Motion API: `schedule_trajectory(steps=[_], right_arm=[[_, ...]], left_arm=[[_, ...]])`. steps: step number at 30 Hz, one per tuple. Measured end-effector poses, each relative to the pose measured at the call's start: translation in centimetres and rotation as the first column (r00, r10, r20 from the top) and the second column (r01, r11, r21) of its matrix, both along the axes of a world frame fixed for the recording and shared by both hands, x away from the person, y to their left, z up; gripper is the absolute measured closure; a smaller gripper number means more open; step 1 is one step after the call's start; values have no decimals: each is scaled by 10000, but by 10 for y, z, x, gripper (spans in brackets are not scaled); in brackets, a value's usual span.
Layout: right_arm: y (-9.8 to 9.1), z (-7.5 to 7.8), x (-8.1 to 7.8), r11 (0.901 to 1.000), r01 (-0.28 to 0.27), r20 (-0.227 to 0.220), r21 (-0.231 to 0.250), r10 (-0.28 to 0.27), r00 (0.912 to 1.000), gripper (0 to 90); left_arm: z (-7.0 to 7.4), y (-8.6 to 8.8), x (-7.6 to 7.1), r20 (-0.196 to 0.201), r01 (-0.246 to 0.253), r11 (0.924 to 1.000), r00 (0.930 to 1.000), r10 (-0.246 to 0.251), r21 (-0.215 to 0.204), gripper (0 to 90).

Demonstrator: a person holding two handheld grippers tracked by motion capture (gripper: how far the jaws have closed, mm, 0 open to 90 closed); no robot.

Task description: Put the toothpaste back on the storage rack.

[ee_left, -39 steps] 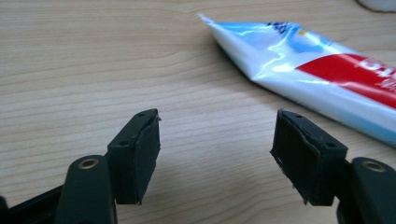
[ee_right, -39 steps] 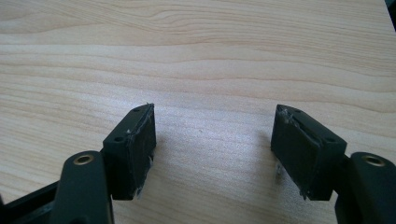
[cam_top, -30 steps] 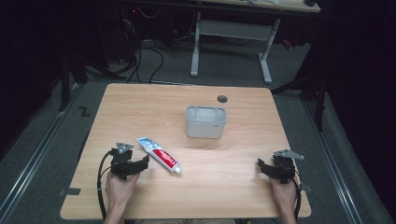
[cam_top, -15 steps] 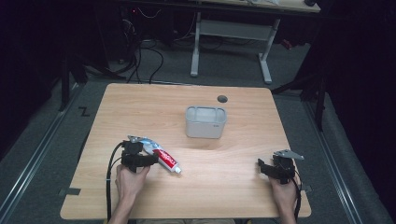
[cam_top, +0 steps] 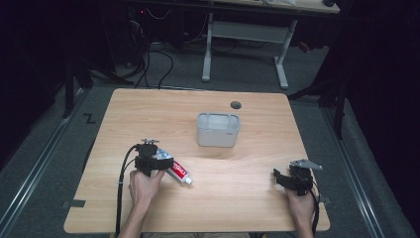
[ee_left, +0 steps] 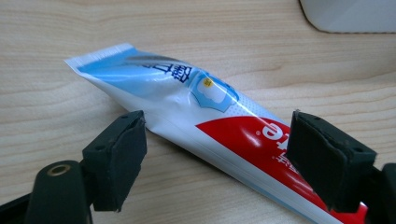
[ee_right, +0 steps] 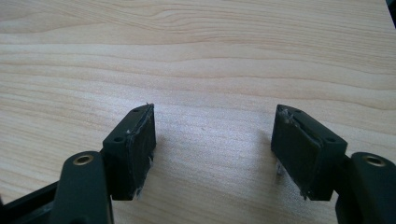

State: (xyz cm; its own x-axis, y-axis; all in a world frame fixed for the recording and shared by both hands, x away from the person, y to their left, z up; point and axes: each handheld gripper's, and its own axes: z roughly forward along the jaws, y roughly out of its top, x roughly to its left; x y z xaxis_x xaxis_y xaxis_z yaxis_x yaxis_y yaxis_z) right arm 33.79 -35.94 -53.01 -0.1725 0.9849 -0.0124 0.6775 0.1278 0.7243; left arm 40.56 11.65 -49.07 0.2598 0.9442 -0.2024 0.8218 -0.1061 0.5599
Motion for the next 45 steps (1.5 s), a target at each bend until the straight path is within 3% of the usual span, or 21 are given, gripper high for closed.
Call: schedule_trajectory(steps=[6, 18, 24, 28, 38, 45], right_arm=[[0, 0, 0, 10000, -31, -3, -38, 31, 10000, 307], [1, 0, 0, 10000, -91, 2, -21, 91, 10000, 307], [1, 0, 0, 9999, -121, 13, -34, 121, 9999, 307], [1, 0, 0, 9999, -124, 10, -33, 124, 9999, 307], [1, 0, 0, 9999, -144, 18, -49, 144, 9999, 307], [1, 0, 0, 9999, -154, 19, -50, 154, 9999, 307]], left_arm=[[-3, -2, 5, -336, -247, 9994, 9992, 239, -228, 205], [-5, -10, 12, -629, -370, 9982, 9974, 341, -462, 237], [-2, -15, 16, -560, -347, 9994, 9978, 343, -67, 278], [-2, -15, 18, -587, -422, 9991, 9974, 418, -56, 290], [-2, -15, 22, -1063, -564, 9984, 9927, 572, 105, 253], [-3, -18, 26, -951, -587, 9962, 9934, 647, 645, 276]])
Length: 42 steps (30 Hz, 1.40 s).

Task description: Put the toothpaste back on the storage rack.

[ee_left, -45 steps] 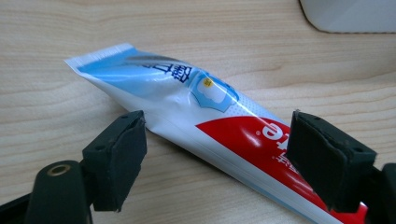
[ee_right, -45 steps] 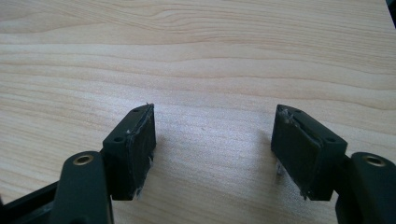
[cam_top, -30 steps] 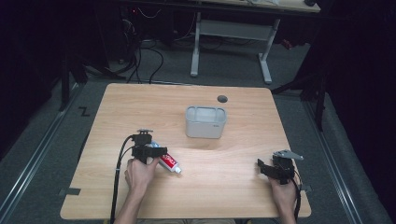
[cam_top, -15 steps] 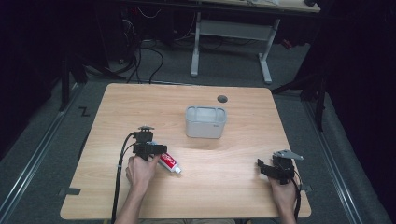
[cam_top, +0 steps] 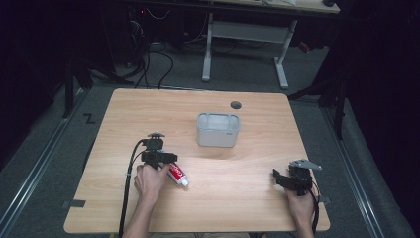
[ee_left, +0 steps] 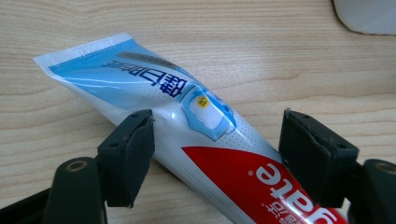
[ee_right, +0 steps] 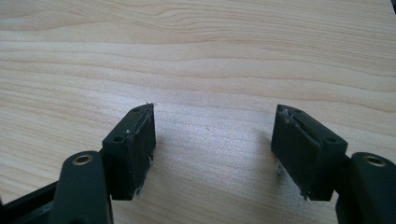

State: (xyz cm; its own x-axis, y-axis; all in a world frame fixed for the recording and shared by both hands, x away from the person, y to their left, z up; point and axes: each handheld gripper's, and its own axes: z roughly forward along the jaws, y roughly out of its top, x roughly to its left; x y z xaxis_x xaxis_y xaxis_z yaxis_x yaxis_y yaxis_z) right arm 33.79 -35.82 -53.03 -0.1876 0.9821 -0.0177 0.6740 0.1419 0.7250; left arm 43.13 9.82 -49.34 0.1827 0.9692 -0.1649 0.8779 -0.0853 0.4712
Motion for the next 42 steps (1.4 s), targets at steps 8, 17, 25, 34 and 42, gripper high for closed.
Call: schedule_trajectory(steps=[8, 17, 25, 34, 42], right_arm=[[0, 0, 0, 10000, -3, 1, 8, 3, 10000, 307], [0, 0, 0, 10000, 0, 1, 2, 0, 10000, 307], [0, 0, 0, 10000, 2, 0, 5, -2, 10000, 307], [0, 0, 0, 10000, -7, 1, 3, 7, 10000, 307], [0, 0, 0, 10000, -13, 2, -1, 13, 10000, 308]], left_arm=[[1, 0, 3, -79, 5, 9999, 10000, -4, 105, 307], [-5, 3, 9, -599, -141, 9988, 9981, 169, 463, 257], [-8, 7, 12, -666, -112, 9987, 9977, 145, 503, 359], [-7, 10, 15, -733, 98, 9983, 9973, -56, 578, 467], [-5, 8, 18, -883, 545, 9940, 9950, -462, 946, 512]])
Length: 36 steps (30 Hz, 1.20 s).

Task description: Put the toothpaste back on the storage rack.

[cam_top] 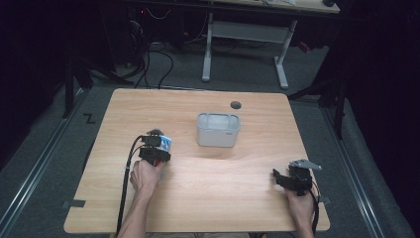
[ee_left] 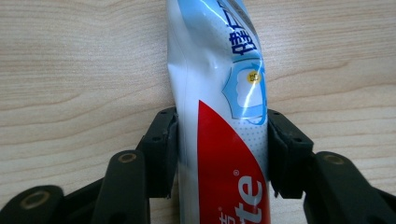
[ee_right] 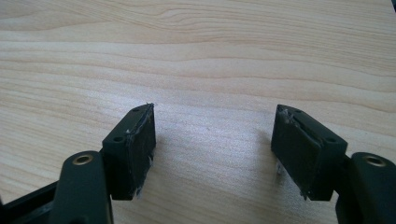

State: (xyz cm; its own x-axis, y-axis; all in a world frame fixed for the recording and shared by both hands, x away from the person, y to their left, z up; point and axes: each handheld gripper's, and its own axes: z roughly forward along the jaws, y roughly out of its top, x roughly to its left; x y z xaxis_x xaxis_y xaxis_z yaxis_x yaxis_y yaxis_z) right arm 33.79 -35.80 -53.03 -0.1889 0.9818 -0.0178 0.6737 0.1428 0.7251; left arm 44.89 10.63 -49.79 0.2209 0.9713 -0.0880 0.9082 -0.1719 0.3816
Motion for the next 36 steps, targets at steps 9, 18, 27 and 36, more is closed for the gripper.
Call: schedule_trajectory(steps=[9, 18, 27, 36], right_arm=[[0, 0, 0, 10000, 2, -10, 9, -2, 10000, 307], [0, 0, 0, 10000, 2, -10, 9, -2, 10000, 307], [0, 0, 0, 10000, 0, -11, 10, 0, 10000, 308], [0, 0, 0, 10000, -1, -10, 9, 1, 10000, 307]], left_arm=[[5, -3, -3, 174, 426, 9985, 9989, -432, 340, 617], [10, 0, -4, 234, 734, 9970, 9970, -740, 259, 691], [10, 1, -6, 285, 902, 9954, 9954, -911, 322, 717], [13, 3, -8, 491, 1055, 9936, 9930, -1075, 408, 726]])
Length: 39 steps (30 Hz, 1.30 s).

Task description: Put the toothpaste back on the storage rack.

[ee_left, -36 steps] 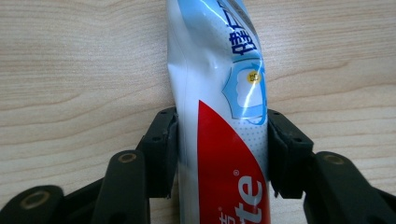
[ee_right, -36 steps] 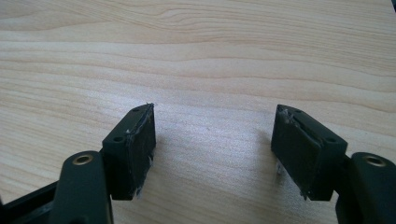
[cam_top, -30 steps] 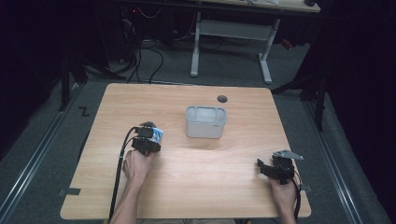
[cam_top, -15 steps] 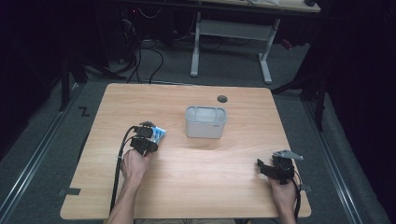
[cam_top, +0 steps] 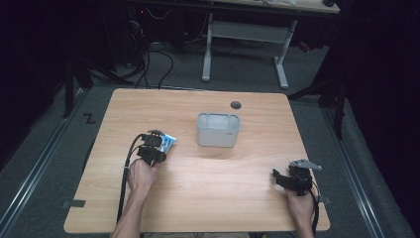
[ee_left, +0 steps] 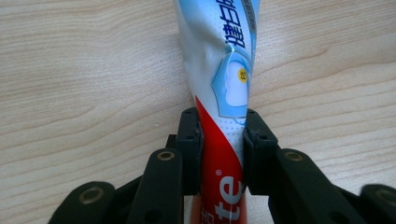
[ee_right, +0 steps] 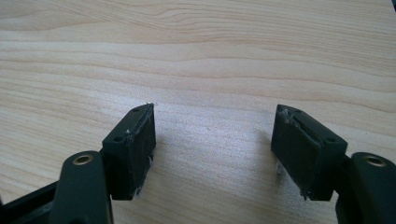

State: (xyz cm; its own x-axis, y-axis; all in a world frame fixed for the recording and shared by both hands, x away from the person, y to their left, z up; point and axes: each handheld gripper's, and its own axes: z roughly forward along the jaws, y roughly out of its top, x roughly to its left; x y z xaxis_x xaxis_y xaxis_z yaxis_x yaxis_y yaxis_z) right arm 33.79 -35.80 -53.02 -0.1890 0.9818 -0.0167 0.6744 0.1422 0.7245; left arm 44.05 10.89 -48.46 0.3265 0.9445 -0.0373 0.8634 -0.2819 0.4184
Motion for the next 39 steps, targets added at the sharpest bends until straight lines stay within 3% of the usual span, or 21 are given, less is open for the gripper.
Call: schedule_trajectory(steps=[13, 21, 24, 31, 35, 39], right_arm=[[0, 0, 0, 10000, -3, 9, -5, 3, 10000, 308], [0, 0, 0, 10000, 1, 2, -1, -1, 10000, 308], [0, 0, 0, 10000, 0, 1, -2, 0, 10000, 308], [0, 0, 0, 10000, -1, 1, -1, 1, 10000, 308], [0, 0, 0, 10000, -1, 1, -2, 1, 10000, 308], [0, 0, 0, 10000, 1, 0, 1, -1, 10000, 308]], left_arm=[[15, 6, -8, 704, 156, 9985, 9975, -119, -516, 729], [29, 7, -12, 1211, 475, 9964, 9919, -388, -700, 731], [33, 8, -13, 1374, 520, 9932, 9898, -375, -1039, 731], [38, 9, -15, 1702, 727, 9888, 9841, -500, -1302, 731], [42, 8, -17, 1933, 949, 9816, 9792, -621, -1654, 732], [48, 6, -18, 2163, 1142, 9779, 9735, -749, -1754, 732]])
